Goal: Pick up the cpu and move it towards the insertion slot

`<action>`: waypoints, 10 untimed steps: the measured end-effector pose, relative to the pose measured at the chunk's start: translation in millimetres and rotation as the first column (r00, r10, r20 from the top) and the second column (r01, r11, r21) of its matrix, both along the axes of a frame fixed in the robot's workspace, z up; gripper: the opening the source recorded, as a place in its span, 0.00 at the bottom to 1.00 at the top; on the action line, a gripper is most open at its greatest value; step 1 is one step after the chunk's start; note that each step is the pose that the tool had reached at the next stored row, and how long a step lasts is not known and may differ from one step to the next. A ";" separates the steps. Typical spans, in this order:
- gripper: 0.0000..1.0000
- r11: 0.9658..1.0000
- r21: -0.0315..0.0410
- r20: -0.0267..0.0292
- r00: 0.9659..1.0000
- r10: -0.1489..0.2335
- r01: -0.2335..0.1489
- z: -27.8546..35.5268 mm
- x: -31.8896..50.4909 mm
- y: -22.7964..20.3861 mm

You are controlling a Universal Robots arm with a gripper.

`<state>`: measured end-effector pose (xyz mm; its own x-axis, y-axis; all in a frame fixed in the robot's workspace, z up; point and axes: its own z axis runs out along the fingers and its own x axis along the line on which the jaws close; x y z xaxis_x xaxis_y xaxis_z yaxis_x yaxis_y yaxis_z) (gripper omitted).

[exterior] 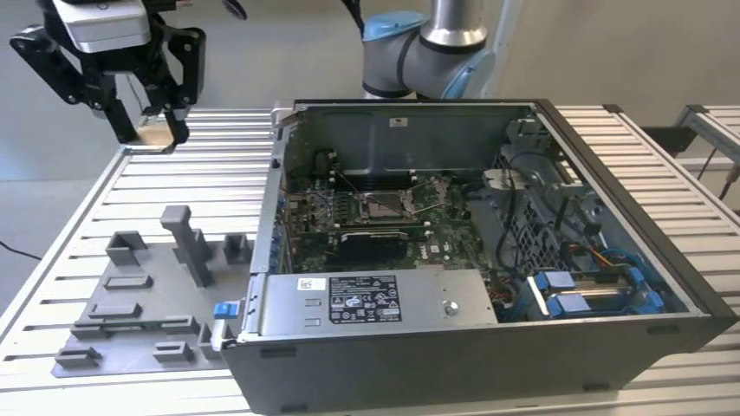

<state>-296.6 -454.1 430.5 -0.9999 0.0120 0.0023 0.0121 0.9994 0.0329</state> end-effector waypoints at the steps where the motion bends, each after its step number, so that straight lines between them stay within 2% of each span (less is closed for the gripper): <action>1: 0.00 1.000 0.000 0.000 1.000 0.000 0.000 0.4 2.4 0.2; 10: 0.00 1.000 0.000 0.000 1.000 0.000 0.000 4.2 23.4 2.0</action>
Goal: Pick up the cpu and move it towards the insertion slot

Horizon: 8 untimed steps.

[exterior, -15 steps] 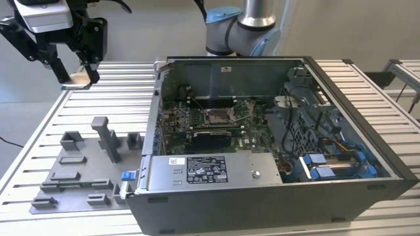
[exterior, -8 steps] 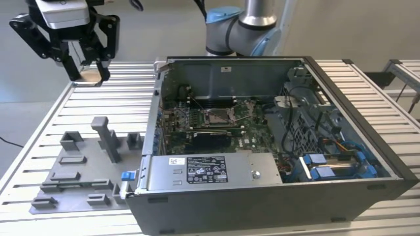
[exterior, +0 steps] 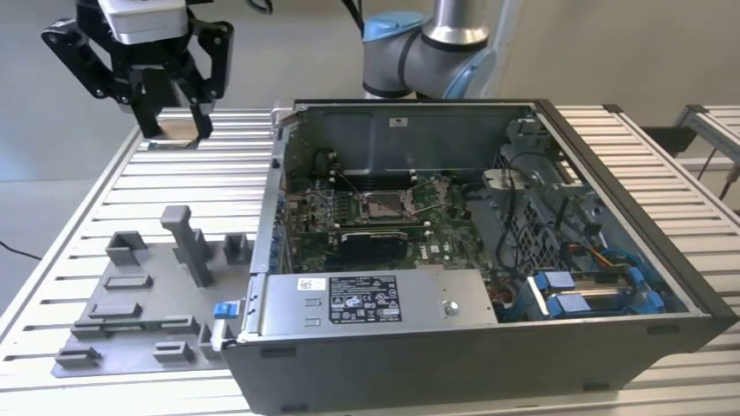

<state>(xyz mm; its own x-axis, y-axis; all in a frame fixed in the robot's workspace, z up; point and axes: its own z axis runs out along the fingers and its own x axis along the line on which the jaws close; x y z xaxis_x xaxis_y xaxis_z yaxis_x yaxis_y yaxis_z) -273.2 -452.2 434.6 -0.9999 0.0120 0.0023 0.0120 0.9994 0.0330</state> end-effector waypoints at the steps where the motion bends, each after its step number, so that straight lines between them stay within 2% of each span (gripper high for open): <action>1: 0.00 1.000 0.000 0.000 1.000 0.000 0.000 0.4 2.3 0.2; 8: 0.00 1.000 0.000 0.000 1.000 0.000 0.000 3.4 14.0 1.2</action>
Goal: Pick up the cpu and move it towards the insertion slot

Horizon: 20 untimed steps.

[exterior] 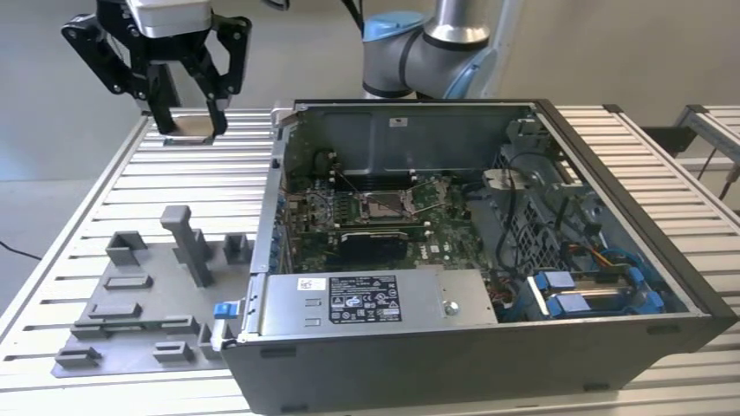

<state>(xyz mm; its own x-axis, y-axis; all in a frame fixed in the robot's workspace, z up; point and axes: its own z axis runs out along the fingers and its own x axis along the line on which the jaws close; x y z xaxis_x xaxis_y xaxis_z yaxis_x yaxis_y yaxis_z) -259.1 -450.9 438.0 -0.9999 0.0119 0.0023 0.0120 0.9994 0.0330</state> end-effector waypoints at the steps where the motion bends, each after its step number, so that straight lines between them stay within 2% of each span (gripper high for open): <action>1: 0.00 1.000 0.000 0.000 1.000 0.000 0.000 0.4 1.3 0.2; 7: 0.00 1.000 0.000 0.000 1.000 0.000 0.000 3.0 7.0 0.7; 20: 0.00 1.000 0.000 0.000 1.000 0.000 0.000 8.3 7.1 0.7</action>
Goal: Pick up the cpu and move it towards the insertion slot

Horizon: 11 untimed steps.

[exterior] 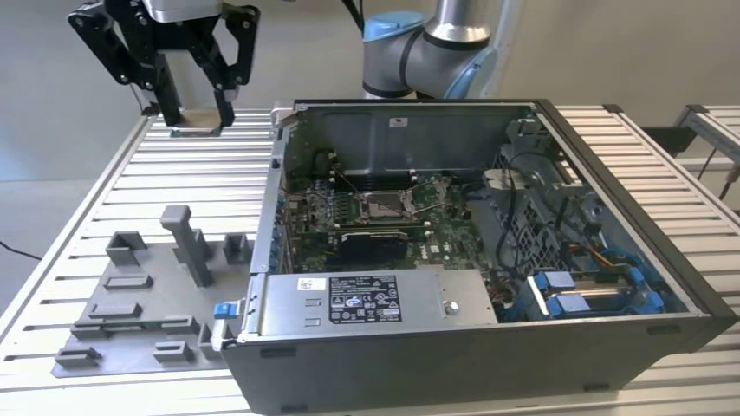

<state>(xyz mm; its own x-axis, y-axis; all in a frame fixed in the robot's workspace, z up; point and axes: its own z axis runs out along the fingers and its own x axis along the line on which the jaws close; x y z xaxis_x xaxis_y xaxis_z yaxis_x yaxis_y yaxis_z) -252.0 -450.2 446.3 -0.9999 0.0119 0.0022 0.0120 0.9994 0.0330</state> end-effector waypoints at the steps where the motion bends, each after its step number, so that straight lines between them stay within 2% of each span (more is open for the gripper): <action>1: 0.00 1.000 0.000 0.000 1.000 0.000 0.000 0.4 0.0 0.0; 11: 0.00 1.000 0.000 0.000 1.000 0.000 0.000 4.6 0.0 0.0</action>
<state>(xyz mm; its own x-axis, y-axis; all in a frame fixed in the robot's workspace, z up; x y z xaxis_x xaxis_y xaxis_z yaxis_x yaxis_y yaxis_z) -252.0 -450.2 450.9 -0.9999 0.0120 0.0022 0.0120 0.9994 0.0330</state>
